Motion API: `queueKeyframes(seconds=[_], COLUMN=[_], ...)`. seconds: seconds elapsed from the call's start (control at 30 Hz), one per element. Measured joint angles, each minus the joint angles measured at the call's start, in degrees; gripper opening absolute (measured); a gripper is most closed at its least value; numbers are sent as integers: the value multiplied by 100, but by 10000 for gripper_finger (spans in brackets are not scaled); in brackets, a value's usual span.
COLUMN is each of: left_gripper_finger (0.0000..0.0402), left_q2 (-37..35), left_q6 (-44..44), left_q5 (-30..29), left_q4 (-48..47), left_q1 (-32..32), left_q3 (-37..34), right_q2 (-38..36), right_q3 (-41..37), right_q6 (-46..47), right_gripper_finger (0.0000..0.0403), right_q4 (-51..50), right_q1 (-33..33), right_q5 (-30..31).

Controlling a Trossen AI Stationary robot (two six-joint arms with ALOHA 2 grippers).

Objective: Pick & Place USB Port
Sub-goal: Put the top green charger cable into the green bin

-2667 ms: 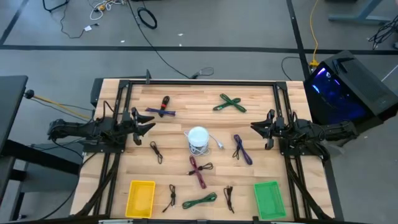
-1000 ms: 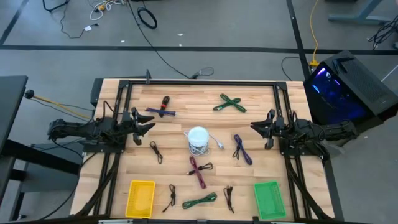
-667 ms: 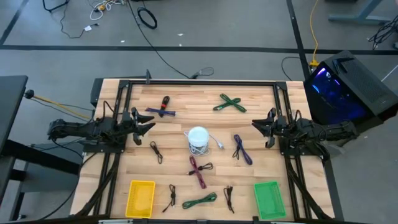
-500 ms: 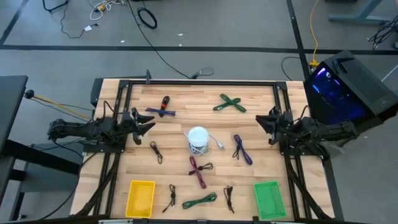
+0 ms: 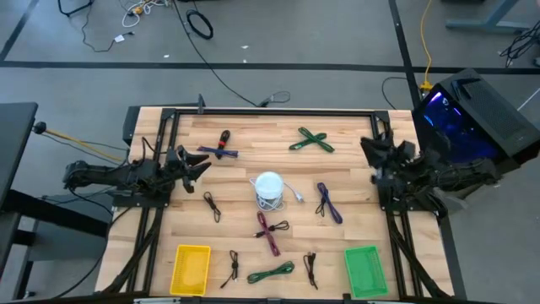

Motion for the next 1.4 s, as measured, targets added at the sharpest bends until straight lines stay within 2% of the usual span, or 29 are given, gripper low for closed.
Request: queueKeyframes(seconds=[0.17,0.23,0.33,0.43,0.53,0.77,0.9,0.97,1.07,1.17,1.3,1.4], left_gripper_finger=[168,168,168,168,168,168,168,168,168,167,167,167], left_q2=[358,489,681,824,853,855,855,855,855,855,855,855], left_q6=[-75,-231,-531,-513,-279,-408,-564,-628,-635,-623,-622,-622], left_q5=[-296,-334,-291,-294,-574,-640,-467,-344,-273,-280,-290,-295], left_q4=[97,158,158,188,220,200,117,82,48,48,48,52], left_q1=[0,0,0,0,-4,0,0,0,-4,-3,-2,-2], left_q3=[0,0,0,0,0,0,0,0,0,0,0,0], right_q2=[1795,2489,3361,4029,4495,5218,5432,5500,5607,5723,5814,5904], right_q3=[1929,2737,3610,3954,3927,3366,3083,2934,2744,2502,2303,2173], right_q6=[-388,-528,22,289,81,309,858,1042,1157,1259,1338,1287], right_gripper_finger=[66,66,66,66,63,39,18,9,4,9,37,72], right_q4=[-1451,-2519,-4433,-5709,-6269,-6380,-6048,-5821,-5476,-5174,-4781,-4537], right_q1=[-518,-768,-1183,-1497,-1599,-1891,-2171,-2349,-2629,-2894,-3131,-3150], right_q5=[-410,25,687,1032,1635,1820,1829,1569,863,521,-381,-503])
